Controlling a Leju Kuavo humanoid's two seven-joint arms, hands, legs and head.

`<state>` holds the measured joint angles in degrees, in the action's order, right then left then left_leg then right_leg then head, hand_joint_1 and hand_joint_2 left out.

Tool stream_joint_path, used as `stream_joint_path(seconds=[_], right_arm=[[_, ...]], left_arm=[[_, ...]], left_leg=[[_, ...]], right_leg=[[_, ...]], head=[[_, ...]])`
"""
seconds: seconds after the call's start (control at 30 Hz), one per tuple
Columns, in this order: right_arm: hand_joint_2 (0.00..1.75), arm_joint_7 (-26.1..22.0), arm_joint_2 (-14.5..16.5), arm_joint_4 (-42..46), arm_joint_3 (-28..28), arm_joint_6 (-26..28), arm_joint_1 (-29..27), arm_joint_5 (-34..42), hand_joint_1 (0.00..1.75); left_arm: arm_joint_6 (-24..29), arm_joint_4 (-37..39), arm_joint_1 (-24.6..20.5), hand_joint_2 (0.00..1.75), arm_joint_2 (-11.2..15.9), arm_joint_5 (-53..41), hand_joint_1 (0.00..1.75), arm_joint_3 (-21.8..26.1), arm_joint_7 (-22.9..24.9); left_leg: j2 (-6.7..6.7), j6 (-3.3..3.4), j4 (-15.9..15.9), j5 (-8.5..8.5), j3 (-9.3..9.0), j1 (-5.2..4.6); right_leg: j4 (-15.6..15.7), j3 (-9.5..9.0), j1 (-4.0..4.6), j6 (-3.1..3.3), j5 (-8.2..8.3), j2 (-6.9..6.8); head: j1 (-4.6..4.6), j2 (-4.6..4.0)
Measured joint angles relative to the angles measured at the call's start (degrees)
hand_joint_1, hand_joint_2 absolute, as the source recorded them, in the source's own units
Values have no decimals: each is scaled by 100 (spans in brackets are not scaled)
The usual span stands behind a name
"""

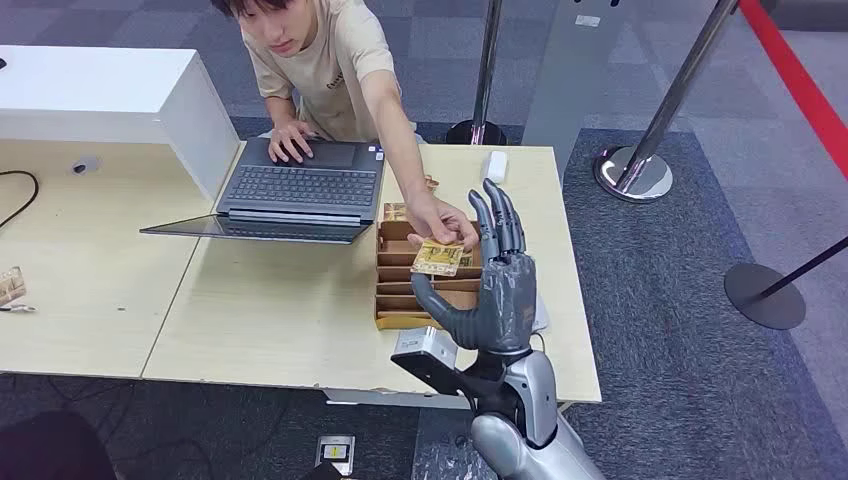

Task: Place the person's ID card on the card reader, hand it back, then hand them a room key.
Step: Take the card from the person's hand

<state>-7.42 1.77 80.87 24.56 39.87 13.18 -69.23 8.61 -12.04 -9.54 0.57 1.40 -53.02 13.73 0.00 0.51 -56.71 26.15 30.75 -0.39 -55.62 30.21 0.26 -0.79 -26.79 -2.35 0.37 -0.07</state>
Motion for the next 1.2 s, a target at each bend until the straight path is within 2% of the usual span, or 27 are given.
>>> stream_joint_path(seconds=[0.23, 0.4, 0.43, 0.53, 0.57, 1.2], right_arm=[[175, -158, -31, -3, 71, 0, -3, 362, 0], [175, -197, -32, -4, 98, 0, -3, 312, 0], [175, -186, -33, -4, 104, 0, -2, 273, 22], [175, -118, -43, -14, 123, 0, 3, 137, 152], [175, -95, -48, -21, 130, 0, 6, 95, 173], [175, 119, -168, -212, 334, 0, 119, -4, 175]], left_arm=[[0, 0, 1, 175, -5, 0, 0, 0, 0], [0, 0, 1, 175, -10, -2, 0, 0, -1], [0, 0, 1, 175, -11, -2, 0, 0, -1], [-4, 0, 0, 175, -11, -5, 0, 0, 0], [-5, 0, 0, 175, -11, -10, 0, 0, 0], [-7, 0, -10, 175, -15, 3, 0, 1, 0]], left_leg=[[0, 0, 0, 0, 0, 0], [0, 0, 0, 0, 0, 0], [0, 0, 0, 0, 0, 0], [0, 0, 0, 0, 0, 0], [0, 0, 0, 0, 0, 0], [0, 0, 0, 0, 0, 0]], right_leg=[[0, 0, 0, 0, 0, 0], [0, 0, 0, 0, 0, 0], [0, 0, 0, 0, 0, 0], [0, 0, 0, 0, 0, 0], [0, 0, 0, 0, 0, 0], [0, 0, 0, 0, 0, 0]], head=[[0, 0], [0, 0], [0, 0], [0, 0], [0, 0], [0, 0]])
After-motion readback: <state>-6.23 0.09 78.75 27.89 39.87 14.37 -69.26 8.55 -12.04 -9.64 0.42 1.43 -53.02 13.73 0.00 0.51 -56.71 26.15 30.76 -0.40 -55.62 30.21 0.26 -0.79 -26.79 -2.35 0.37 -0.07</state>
